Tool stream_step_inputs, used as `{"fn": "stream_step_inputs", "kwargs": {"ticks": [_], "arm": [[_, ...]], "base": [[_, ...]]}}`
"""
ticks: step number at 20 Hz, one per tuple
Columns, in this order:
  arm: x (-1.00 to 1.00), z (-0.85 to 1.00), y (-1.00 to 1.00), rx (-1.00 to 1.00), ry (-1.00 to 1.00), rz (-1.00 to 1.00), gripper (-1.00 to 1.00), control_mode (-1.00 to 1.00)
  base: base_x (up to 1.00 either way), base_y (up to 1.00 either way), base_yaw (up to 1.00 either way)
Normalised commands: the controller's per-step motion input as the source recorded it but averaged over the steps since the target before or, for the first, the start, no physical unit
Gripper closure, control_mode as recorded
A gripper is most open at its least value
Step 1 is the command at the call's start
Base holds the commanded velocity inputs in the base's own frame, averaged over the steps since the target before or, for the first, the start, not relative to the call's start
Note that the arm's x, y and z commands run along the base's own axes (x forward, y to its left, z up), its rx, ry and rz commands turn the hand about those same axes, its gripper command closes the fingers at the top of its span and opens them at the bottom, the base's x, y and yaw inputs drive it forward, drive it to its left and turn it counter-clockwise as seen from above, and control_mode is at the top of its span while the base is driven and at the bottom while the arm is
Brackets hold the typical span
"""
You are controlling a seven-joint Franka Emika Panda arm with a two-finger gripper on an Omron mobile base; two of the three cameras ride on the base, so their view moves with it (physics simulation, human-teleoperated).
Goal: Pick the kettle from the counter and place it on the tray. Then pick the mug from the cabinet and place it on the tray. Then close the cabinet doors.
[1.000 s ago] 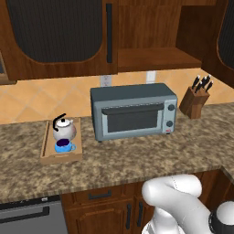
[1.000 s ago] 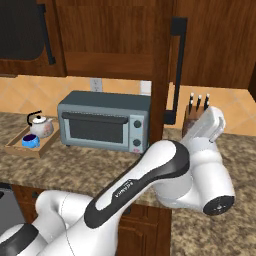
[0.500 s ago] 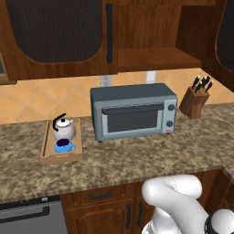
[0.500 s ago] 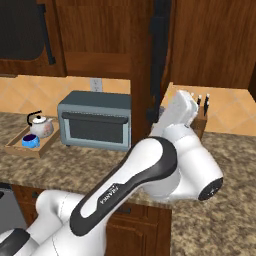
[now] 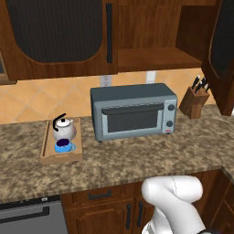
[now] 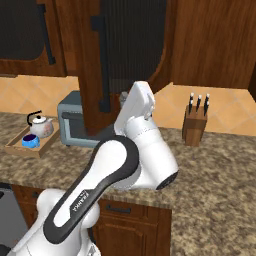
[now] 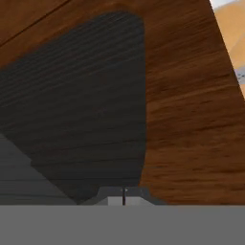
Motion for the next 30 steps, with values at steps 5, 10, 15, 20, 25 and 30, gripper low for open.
{"fn": "stream_step_inputs", "kwargs": {"ticks": [5,10,15,20,25,30], "arm": [[0.38,0.10,0.37,0.00,-0.02,0.00,1.00,-1.00],[0.63,0.02,0.49,0.00,0.00,0.01,1.00,-1.00],[0.63,0.00,0.58,-0.02,0.01,-0.10,1.00,-1.00],[0.76,0.00,0.85,-0.07,0.11,-0.27,1.00,-1.00],[0.91,0.00,0.60,-0.03,0.22,-0.31,1.00,-1.00],[1.00,0.00,0.18,0.00,0.18,-0.18,1.00,-1.00]], "base": [[0.00,0.00,0.00],[0.00,0.00,0.00],[0.00,0.00,0.00],[0.00,0.00,0.00],[0.00,0.00,0.00],[0.00,0.00,0.00]]}}
